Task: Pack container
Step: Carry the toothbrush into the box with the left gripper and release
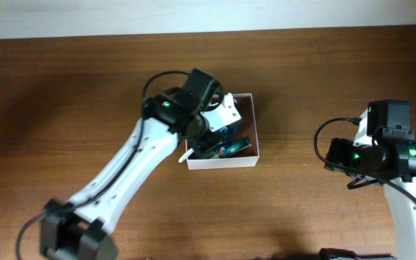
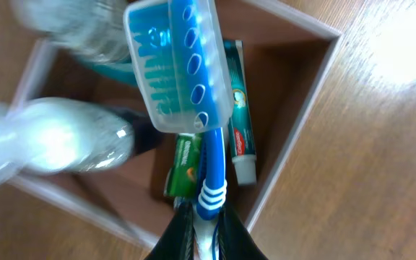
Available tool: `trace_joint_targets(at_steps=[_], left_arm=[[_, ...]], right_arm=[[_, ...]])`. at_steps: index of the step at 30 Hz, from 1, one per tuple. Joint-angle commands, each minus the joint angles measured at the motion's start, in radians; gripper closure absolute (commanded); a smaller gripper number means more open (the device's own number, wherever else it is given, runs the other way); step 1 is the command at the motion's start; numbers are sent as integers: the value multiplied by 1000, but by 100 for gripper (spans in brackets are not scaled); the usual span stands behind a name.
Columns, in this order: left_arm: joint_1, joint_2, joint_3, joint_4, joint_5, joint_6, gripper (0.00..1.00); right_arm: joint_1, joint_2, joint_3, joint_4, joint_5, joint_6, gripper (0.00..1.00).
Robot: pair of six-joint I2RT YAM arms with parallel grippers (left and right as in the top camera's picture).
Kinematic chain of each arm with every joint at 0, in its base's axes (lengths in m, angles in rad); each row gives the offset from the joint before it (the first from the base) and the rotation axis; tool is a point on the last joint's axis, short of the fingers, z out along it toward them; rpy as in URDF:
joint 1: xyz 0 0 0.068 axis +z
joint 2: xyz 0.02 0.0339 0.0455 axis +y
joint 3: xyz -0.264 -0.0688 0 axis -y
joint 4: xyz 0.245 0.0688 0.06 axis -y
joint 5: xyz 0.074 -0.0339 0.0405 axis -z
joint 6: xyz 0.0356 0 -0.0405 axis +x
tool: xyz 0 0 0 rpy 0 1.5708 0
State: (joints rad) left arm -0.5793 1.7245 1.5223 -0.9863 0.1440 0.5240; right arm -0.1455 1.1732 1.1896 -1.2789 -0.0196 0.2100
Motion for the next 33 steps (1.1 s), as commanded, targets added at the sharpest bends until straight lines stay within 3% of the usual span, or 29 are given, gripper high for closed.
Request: trace_joint_targets(at_steps=[1, 4, 15, 29, 30, 33], left_arm=[[-21, 64, 3, 27, -11, 31, 99], [-39, 85, 3, 58, -37, 32, 99], [-154, 93, 3, 108, -177, 215, 100], [-149, 177, 0, 93, -178, 210, 99], [-149, 185, 0, 84, -178, 210, 98], [-149, 187, 0, 72, -178, 210, 71]], right_arm=[[-5, -5, -3, -2, 8, 3, 29], [-5, -5, -10, 0, 9, 3, 29], [-5, -5, -25, 17, 8, 3, 29], [-5, -5, -25, 14, 9, 3, 29], [-5, -5, -25, 14, 9, 3, 29], [-5, -5, -25, 14, 9, 3, 29]])
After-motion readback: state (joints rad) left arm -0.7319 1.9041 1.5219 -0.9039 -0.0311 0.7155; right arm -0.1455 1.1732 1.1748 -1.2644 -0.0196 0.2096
